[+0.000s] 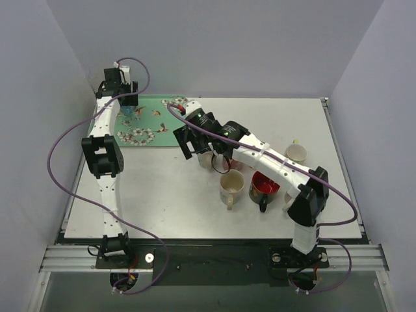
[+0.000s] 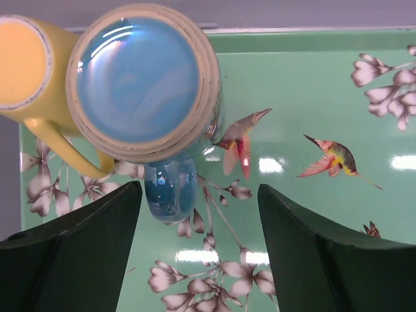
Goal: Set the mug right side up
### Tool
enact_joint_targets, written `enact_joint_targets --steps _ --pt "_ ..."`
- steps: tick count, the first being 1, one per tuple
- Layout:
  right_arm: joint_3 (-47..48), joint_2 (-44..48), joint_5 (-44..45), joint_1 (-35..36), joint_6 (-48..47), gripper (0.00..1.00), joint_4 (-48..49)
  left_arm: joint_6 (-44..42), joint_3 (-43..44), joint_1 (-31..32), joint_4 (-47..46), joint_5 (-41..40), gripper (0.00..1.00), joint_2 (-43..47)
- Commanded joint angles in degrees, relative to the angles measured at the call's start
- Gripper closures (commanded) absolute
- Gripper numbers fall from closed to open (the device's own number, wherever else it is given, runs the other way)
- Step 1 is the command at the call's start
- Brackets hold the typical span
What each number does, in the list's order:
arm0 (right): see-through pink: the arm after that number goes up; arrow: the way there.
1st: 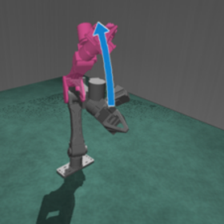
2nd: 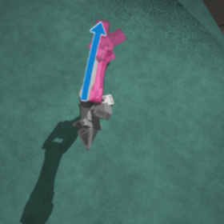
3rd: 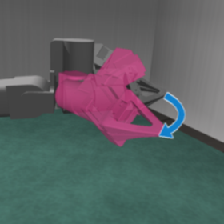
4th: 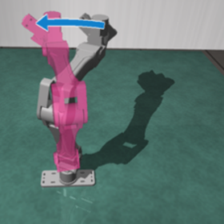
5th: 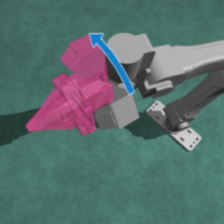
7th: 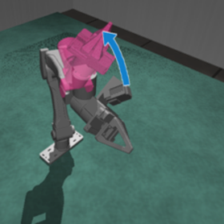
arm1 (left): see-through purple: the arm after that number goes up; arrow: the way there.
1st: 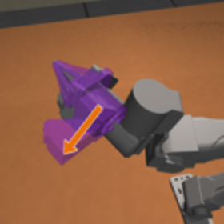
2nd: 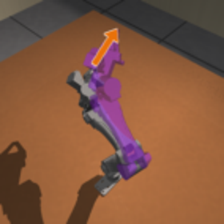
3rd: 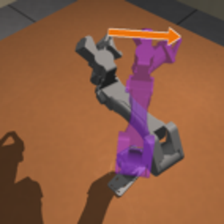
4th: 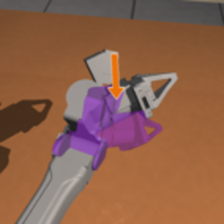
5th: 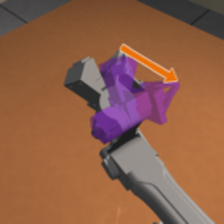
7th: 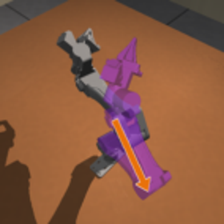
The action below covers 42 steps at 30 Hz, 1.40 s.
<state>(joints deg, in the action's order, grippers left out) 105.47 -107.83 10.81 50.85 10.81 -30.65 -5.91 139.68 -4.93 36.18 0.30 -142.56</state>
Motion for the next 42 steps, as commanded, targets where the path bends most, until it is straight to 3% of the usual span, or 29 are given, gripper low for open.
enact_joint_targets --steps 1,5,9,11,13,14,16,23,30,34,37,42 --pt "-3.77 6.39 3.96 2.23 -1.93 0.14 0.68 4.50 5.17 -0.43 -1.28 -7.66 0.18 -3.42" --pt "-5.71 9.83 5.54 4.16 -2.63 0.14 1.30 7.23 5.25 -0.87 -2.70 -8.56 0.19 -5.52" --pt "-6.85 12.29 8.00 5.75 -3.42 0.14 2.00 4.44 5.96 -0.61 -4.10 -1.36 0.24 -7.55" --pt "-7.30 13.08 8.97 5.93 -3.78 0.14 2.00 2.14 5.96 -0.08 -5.24 -1.26 0.35 -8.17" --pt "-7.73 14.14 9.75 6.19 -3.95 0.13 1.65 0.64 6.05 0.18 -6.39 -4.67 0.60 -8.69" --pt "-8.17 14.75 9.76 6.28 -3.95 0.13 1.74 0.73 6.05 0.18 -6.91 -5.82 0.81 -8.78" --pt "-8.70 15.63 9.85 6.28 -3.60 0.13 1.65 1.60 5.96 -0.43 -6.31 -4.96 1.00 -8.44" --pt "-9.05 18.79 11.42 7.86 -3.25 0.13 1.39 5.55 -6.95 -0.96 -3.85 7.34 1.00 6.12" --pt "-12.65 25.73 9.41 9.27 -0.09 0.11 6.47 11.27 -17.75 -1.14 2.13 29.30 1.00 27.56" --pt "-20.29 31.88 4.95 9.44 5.70 0.07 17.62 17.32 -25.57 -1.05 2.40 43.36 1.00 39.16" --pt "-28.62 37.32 2.55 9.44 11.32 0.04 34.13 20.93 -31.46 -0.70 1.61 53.55 1.00 46.39" --pt "-33.31 39.37 0.01 9.18 16.60 0.04 51.98 26.48 -36.67 2.90 -0.07 59.73 1.00 58.86"
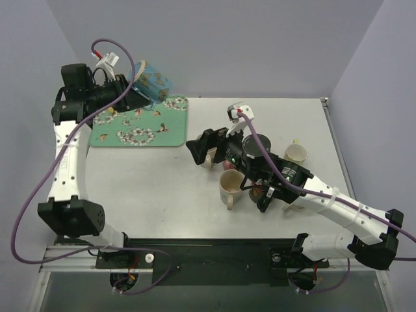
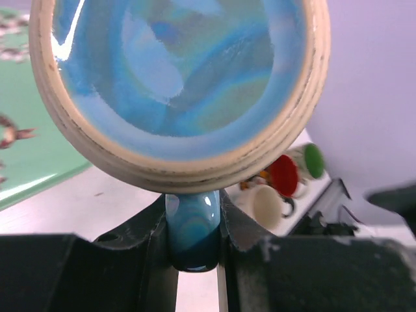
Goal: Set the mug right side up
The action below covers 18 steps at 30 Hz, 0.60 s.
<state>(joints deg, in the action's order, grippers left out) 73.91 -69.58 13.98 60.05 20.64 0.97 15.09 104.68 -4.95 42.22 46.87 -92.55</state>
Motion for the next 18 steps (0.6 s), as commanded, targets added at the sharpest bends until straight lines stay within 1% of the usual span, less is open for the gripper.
enact_joint_targets --steps 1,2,3,6,8,10,13,15,16,18 --pt "-1.75 0.94 -3.69 -0.02 7.13 0.04 22.39 5.74 -1.76 4.41 -6.01 13.68 1.00 9.93" --pt "-1.58 0.85 -4.56 -0.11 7.56 0.04 25.10 6.43 -2.02 4.42 -6.09 14.21 1.00 12.29" --pt "-1.14 0.59 -5.44 -0.11 7.83 0.04 26.26 6.70 -2.46 7.82 -6.09 14.82 1.00 13.61" --pt "-0.96 0.32 -8.52 -0.02 8.18 0.04 32.66 9.77 -2.99 9.87 -7.15 17.19 1.00 17.48" --pt "-0.87 -0.03 -8.97 -0.02 8.53 0.04 34.96 11.09 -2.82 10.57 -7.41 18.16 1.00 18.72" --pt "0.09 -0.55 -8.44 -0.11 8.97 0.05 35.06 11.88 -2.73 11.45 -7.15 19.39 1.00 19.69" --pt "0.53 -0.99 -9.22 -0.20 9.06 0.07 36.20 14.34 -3.87 14.43 -7.23 21.07 1.00 20.57" --pt "0.80 -0.99 -10.19 -0.37 8.54 0.11 37.08 14.61 -5.71 17.41 -7.32 20.80 1.00 21.18" --pt "1.41 -1.08 -10.46 -0.37 8.36 0.15 37.08 14.79 -6.85 19.17 -7.41 21.06 1.00 21.27" --pt "2.38 -1.61 -11.07 -0.90 8.62 0.21 37.34 15.93 -8.26 20.76 -8.55 22.20 1.00 21.36"
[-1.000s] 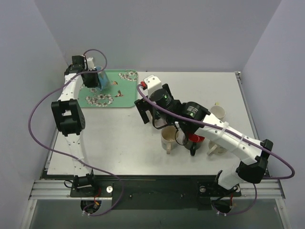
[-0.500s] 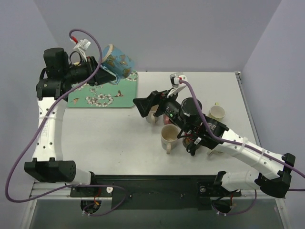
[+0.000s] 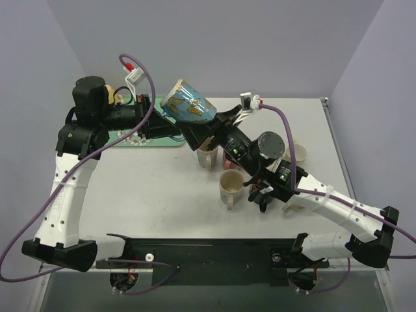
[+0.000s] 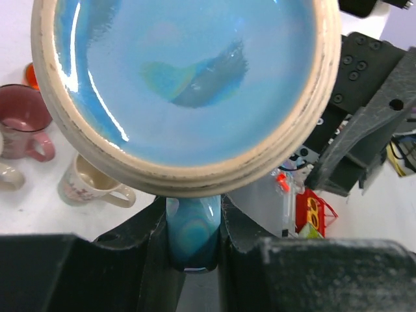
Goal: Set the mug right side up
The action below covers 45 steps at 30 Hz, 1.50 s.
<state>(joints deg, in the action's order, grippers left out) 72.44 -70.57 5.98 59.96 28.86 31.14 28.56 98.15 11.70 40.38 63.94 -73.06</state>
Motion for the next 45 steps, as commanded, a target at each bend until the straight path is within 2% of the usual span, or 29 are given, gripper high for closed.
enact_joint_targets --steps 1,3,4,5,7,8,9,10,11,12,13,15,16,17,20,22,24,30,34,44,45 --pt "4.19 -0.80 -3.95 -0.99 1.01 0.25 8.06 3.77 -2.08 4.64 -7.41 5.49 1.00 2.21" --pt "4.28 -1.59 -5.53 -1.78 2.24 0.53 10.68 3.27 -2.52 5.96 -8.04 4.88 1.00 2.39" --pt "4.28 -1.77 -5.10 -1.95 2.60 0.84 11.05 2.91 -2.70 6.22 -7.86 4.79 1.00 2.57" --pt "4.72 -1.94 -4.92 -1.87 2.52 1.00 10.97 2.82 -3.05 6.23 -8.30 4.79 1.00 2.57" --pt "5.33 -1.95 -4.13 -1.96 1.64 1.00 8.79 0.47 -3.93 5.88 -6.73 4.61 1.00 2.39" --pt "5.86 -1.86 -2.65 -1.87 1.11 1.00 7.20 -0.86 -4.10 4.83 -5.41 4.26 0.89 2.31" --pt "7.34 -1.94 -1.77 -1.87 -0.89 1.00 2.14 -5.57 -4.11 3.95 -0.96 3.04 0.40 1.96" --pt "8.32 -2.03 0.24 -1.87 -2.04 1.00 -0.70 -8.14 -4.11 1.68 1.17 1.90 0.22 1.95" --pt "10.76 -2.55 1.39 -1.61 -5.19 1.00 -8.12 -14.17 -4.19 0.09 6.15 -1.94 0.16 1.95" --pt "11.92 -2.82 3.15 -1.43 -7.05 1.00 -11.41 -17.71 -4.37 -3.41 8.29 -4.42 0.15 2.21" --pt "14.89 -4.13 3.51 -1.34 -9.68 1.00 -18.93 -22.27 -4.98 -5.18 11.27 -10.27 0.15 2.48" --pt "19.46 -7.28 3.25 -0.90 -12.32 1.00 -29.40 -27.30 -6.82 -13.50 12.35 -17.58 0.14 3.27" --pt "22.53 -8.78 1.60 -0.55 -13.82 1.00 -36.86 -30.11 -7.61 -15.29 12.09 -18.75 0.14 3.97" --pt "23.78 -11.67 0.71 -0.12 -14.96 1.00 -39.72 -31.53 -8.93 -18.44 11.39 -21.55 0.13 4.15" --pt "29.32 -17.66 -0.62 1.91 -18.82 1.00 -53.24 -35.92 -10.43 -21.28 9.46 -30.87 0.12 3.80" --pt "30.91 -22.14 -0.88 4.80 -21.81 1.00 -58.87 -38.03 -10.96 -22.69 6.92 -38.77 0.12 2.31" --pt "32.05 -26.80 -1.23 6.56 -24.02 1.00 -62.75 -39.97 -11.14 -23.48 5.68 -42.74 0.11 -0.05" --pt "27.94 -35.77 -2.54 6.48 -24.03 1.00 -63.66 -41.56 -11.05 -26.03 1.90 -48.20 0.09 -7.44" --pt "25.38 -39.20 -3.87 6.22 -22.71 1.00 -62.43 -41.83 -12.01 -27.35 -0.03 -48.38 0.08 -10.17" --pt "8.60 -32.45 -4.39 2.70 -16.82 1.00 -50.39 -43.85 -14.91 -28.23 -6.97 -51.98 0.07 -15.18" --pt "7.63 -32.36 -5.35 2.79 -16.82 0.94 -48.56 -44.02 -15.18 -28.31 -9.42 -52.60 0.07 -16.40"
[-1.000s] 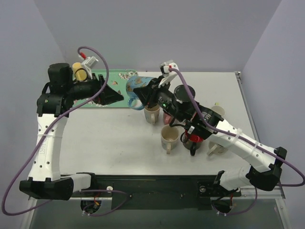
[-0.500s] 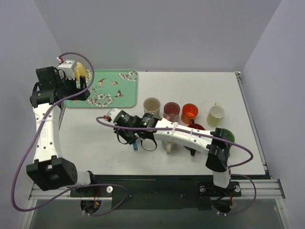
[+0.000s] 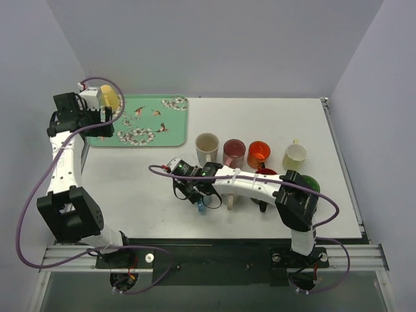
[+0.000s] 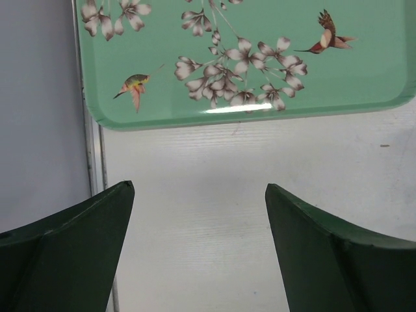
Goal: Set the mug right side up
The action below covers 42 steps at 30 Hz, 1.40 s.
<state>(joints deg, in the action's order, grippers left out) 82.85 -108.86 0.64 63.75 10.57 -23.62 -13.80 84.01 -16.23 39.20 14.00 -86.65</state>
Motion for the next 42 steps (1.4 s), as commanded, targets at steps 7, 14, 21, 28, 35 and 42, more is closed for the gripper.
enact_joint_targets --steps 7,14,21,28,35,42 --pt "-3.57 8.48 6.98 0.94 1.12 0.36 5.52 2.64 8.61 -0.38 -16.70 -8.90 0.06 -18.80" --pt "-3.21 16.56 10.16 4.54 -1.86 0.06 2.69 5.01 30.11 1.55 -17.41 -13.54 0.08 -37.95" --pt "-8.57 22.46 8.76 7.09 -3.89 0.05 8.67 8.09 61.00 2.08 -6.06 -17.51 0.12 -60.72" --pt "-9.46 24.74 10.17 7.27 -3.89 0.04 8.59 7.04 66.81 3.13 -11.60 -25.68 0.24 -67.41" --pt "-9.63 25.71 13.94 7.71 -2.84 0.03 6.57 -0.33 65.50 4.71 -17.66 -23.93 0.40 -68.82" --pt "-8.94 26.50 16.49 8.32 -2.31 0.03 5.43 1.84 60.49 3.75 -17.14 -16.21 1.00 -64.01"
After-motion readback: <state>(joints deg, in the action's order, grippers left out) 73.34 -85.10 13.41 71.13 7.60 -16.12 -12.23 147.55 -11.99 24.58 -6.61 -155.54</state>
